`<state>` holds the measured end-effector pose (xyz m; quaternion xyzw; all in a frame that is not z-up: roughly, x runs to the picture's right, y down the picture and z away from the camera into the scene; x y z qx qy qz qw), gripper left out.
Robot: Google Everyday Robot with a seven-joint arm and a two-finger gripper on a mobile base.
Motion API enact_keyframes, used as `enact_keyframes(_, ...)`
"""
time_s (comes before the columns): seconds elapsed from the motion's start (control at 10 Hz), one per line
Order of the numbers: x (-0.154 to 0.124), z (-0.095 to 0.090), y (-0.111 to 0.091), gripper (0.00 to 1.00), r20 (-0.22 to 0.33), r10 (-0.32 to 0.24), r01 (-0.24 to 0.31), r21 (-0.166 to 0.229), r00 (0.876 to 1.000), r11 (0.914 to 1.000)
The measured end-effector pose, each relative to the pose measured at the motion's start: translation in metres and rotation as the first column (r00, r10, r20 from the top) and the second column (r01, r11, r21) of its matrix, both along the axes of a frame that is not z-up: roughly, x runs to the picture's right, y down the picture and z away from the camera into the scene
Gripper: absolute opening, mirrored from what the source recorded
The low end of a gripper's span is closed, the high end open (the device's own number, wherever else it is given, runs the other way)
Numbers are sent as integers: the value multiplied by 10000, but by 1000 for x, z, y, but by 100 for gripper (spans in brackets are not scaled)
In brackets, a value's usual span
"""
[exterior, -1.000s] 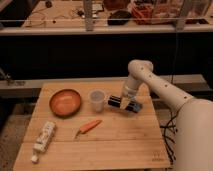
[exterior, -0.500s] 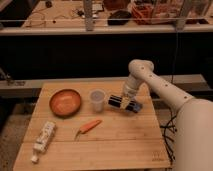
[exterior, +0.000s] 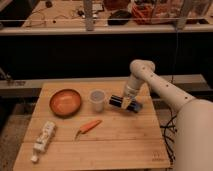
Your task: Place the eraser on the white sponge
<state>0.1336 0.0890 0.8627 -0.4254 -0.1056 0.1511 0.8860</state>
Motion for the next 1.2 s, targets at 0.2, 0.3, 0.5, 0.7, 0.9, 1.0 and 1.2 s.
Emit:
enact_keyframes(0.2, -4, 1, -3, 2, -17, 10, -10, 8, 10000, 10000)
enact_keyframes(0.3, -7, 1, -5, 2, -22, 16, -16, 5, 10000, 10000)
enact_keyframes(0.5, -8, 1, -4, 2, -36, -5, 5, -16, 10000, 10000)
enact_keyframes(0.7, -10, 1, -5, 7, -33, -4, 4, 1, 10000, 10000)
enact_keyframes(0.9, -12, 2, -8, 8, -52, 42, -42, 11, 10000, 10000)
enact_keyframes(1.0, -11, 3, -9, 8, -77, 59, -59, -5, 10000, 10000)
enact_keyframes(1.2, -7, 3, -8, 2, -127, 135, -136, -58, 9998, 9999)
